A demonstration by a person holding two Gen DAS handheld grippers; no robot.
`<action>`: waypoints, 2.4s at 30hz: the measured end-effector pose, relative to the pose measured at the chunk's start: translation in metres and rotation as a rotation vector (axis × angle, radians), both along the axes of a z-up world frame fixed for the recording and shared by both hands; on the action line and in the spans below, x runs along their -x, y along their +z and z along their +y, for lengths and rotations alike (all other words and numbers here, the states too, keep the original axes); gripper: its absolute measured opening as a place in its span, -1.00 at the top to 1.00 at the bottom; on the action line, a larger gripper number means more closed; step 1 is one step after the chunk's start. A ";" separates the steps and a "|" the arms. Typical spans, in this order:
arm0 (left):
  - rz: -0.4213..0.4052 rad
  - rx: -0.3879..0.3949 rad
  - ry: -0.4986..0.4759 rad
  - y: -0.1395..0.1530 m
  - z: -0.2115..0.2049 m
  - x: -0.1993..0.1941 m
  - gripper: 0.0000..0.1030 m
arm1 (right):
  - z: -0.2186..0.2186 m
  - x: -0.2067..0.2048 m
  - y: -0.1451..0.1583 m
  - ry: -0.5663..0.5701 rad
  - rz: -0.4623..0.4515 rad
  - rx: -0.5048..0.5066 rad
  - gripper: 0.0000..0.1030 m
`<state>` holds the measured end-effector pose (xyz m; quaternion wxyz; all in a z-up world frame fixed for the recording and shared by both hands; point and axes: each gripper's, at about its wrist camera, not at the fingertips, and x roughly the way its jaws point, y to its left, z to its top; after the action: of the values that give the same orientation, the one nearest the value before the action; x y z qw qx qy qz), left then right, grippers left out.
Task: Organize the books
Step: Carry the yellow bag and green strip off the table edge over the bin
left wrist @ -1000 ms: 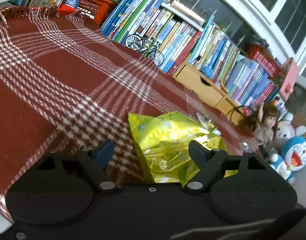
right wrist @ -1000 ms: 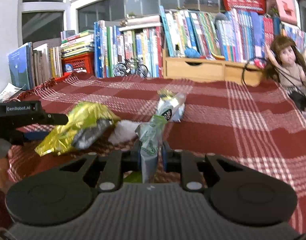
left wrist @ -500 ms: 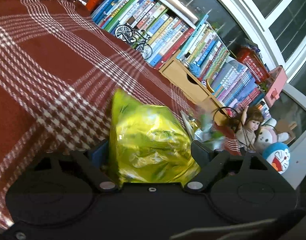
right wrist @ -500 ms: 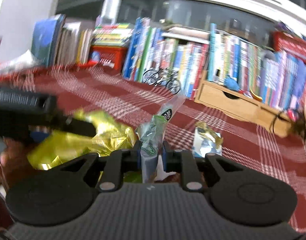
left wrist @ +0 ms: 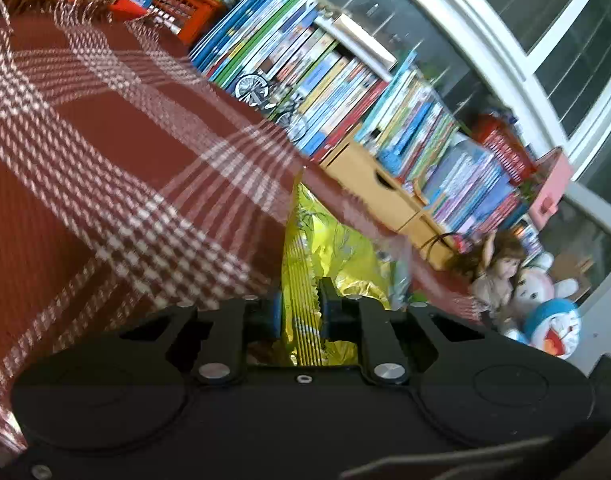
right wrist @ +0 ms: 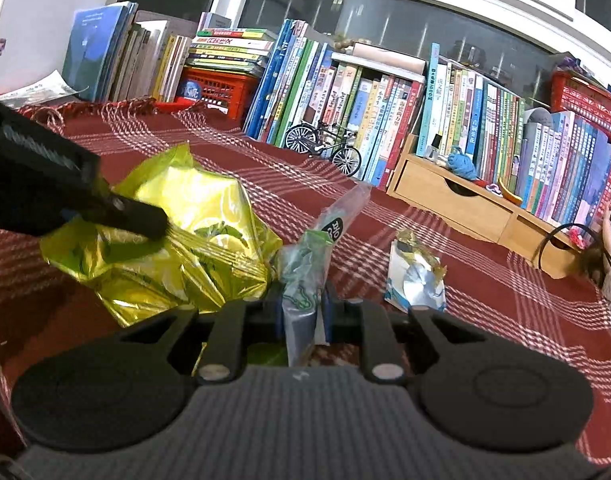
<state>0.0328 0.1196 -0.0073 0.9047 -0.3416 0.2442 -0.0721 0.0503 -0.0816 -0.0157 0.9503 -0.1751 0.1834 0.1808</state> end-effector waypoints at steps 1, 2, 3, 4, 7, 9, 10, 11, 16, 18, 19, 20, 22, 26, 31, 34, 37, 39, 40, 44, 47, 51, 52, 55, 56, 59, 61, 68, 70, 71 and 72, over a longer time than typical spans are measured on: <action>-0.011 -0.010 -0.001 0.004 -0.001 0.002 0.72 | -0.001 0.000 0.001 0.000 0.002 -0.002 0.55; -0.020 -0.026 0.001 0.008 -0.002 0.003 0.72 | -0.003 0.001 0.002 -0.001 0.001 -0.004 0.55; -0.031 -0.049 0.004 0.013 -0.004 0.005 0.73 | -0.005 0.003 0.002 -0.005 -0.002 -0.002 0.55; -0.041 -0.066 0.006 0.016 -0.006 0.007 0.73 | -0.007 0.006 0.002 -0.006 -0.004 -0.001 0.55; -0.069 -0.089 0.006 0.028 -0.012 0.013 0.74 | -0.015 0.013 0.006 -0.014 -0.009 -0.004 0.55; -0.084 -0.102 0.002 0.035 -0.015 0.017 0.74 | -0.021 0.021 0.009 -0.021 -0.014 -0.011 0.55; -0.095 -0.116 0.001 0.039 -0.017 0.021 0.74 | -0.023 0.024 0.010 -0.025 -0.017 -0.015 0.55; -0.103 -0.131 0.001 0.042 -0.019 0.024 0.74 | -0.026 0.028 0.012 -0.030 -0.022 -0.020 0.55; -0.147 -0.202 -0.005 0.058 -0.029 0.042 0.74 | -0.041 0.049 0.019 -0.046 -0.022 -0.059 0.55; -0.167 -0.228 -0.008 0.064 -0.033 0.052 0.74 | -0.045 0.058 0.021 -0.047 -0.020 -0.071 0.55; -0.178 -0.244 -0.011 0.068 -0.035 0.057 0.74 | -0.048 0.064 0.022 -0.048 -0.020 -0.078 0.55; -0.187 -0.256 -0.012 0.070 -0.037 0.062 0.74 | -0.050 0.068 0.023 -0.048 -0.020 -0.082 0.55; -0.204 -0.285 -0.018 0.076 -0.042 0.074 0.74 | -0.054 0.077 0.024 -0.047 -0.020 -0.092 0.55; -0.232 -0.330 -0.046 0.084 -0.052 0.099 0.74 | -0.060 0.093 0.027 -0.047 -0.013 -0.116 0.55; -0.276 -0.390 -0.073 0.090 -0.067 0.135 0.74 | -0.068 0.111 0.027 -0.051 0.009 -0.152 0.55; -0.297 -0.401 -0.094 0.094 -0.072 0.157 0.74 | -0.073 0.124 0.026 -0.046 0.020 -0.168 0.55; -0.311 -0.423 -0.110 0.097 -0.075 0.180 0.73 | -0.078 0.139 0.025 -0.038 0.036 -0.184 0.55; -0.314 -0.441 -0.120 0.097 -0.078 0.195 0.73 | -0.080 0.149 0.023 -0.032 0.050 -0.195 0.55; -0.313 -0.455 -0.123 0.097 -0.080 0.202 0.73 | -0.081 0.155 0.021 -0.027 0.059 -0.201 0.55; -0.272 -0.485 -0.162 0.090 -0.083 0.223 0.73 | -0.083 0.178 0.013 -0.005 0.104 -0.204 0.55; -0.231 -0.495 -0.199 0.082 -0.085 0.237 0.73 | -0.082 0.195 0.003 0.007 0.145 -0.194 0.54; -0.157 -0.518 -0.247 0.065 -0.090 0.249 0.73 | -0.082 0.207 -0.014 0.015 0.226 -0.185 0.54; -0.135 -0.523 -0.254 0.060 -0.091 0.250 0.73 | -0.082 0.208 -0.019 0.016 0.248 -0.182 0.54; -0.045 -0.521 -0.286 0.044 -0.094 0.248 0.73 | -0.079 0.209 -0.036 0.022 0.328 -0.172 0.55; -0.010 -0.522 -0.299 0.037 -0.095 0.248 0.73 | -0.078 0.209 -0.042 0.025 0.355 -0.166 0.55; 0.093 -0.544 -0.322 0.016 -0.098 0.242 0.73 | -0.071 0.211 -0.060 0.031 0.417 -0.142 0.56; 0.155 -0.549 -0.333 0.001 -0.102 0.237 0.73 | -0.068 0.209 -0.071 0.036 0.472 -0.149 0.56; 0.307 -0.587 -0.360 -0.051 -0.115 0.216 0.72 | -0.060 0.199 -0.106 0.044 0.626 -0.152 0.56; 0.354 -0.588 -0.369 -0.063 -0.117 0.209 0.72 | -0.057 0.199 -0.115 0.044 0.651 -0.140 0.56; 0.373 -0.591 -0.373 -0.069 -0.118 0.206 0.72 | -0.056 0.198 -0.119 0.045 0.661 -0.133 0.56; 0.396 -0.600 -0.371 -0.076 -0.119 0.203 0.72 | -0.054 0.197 -0.123 0.046 0.674 -0.127 0.56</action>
<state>-0.1703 0.0001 -0.0830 0.8712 -0.0196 0.4816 -0.0926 -0.1468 -0.1358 -0.1392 0.8409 -0.0503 0.4716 0.2608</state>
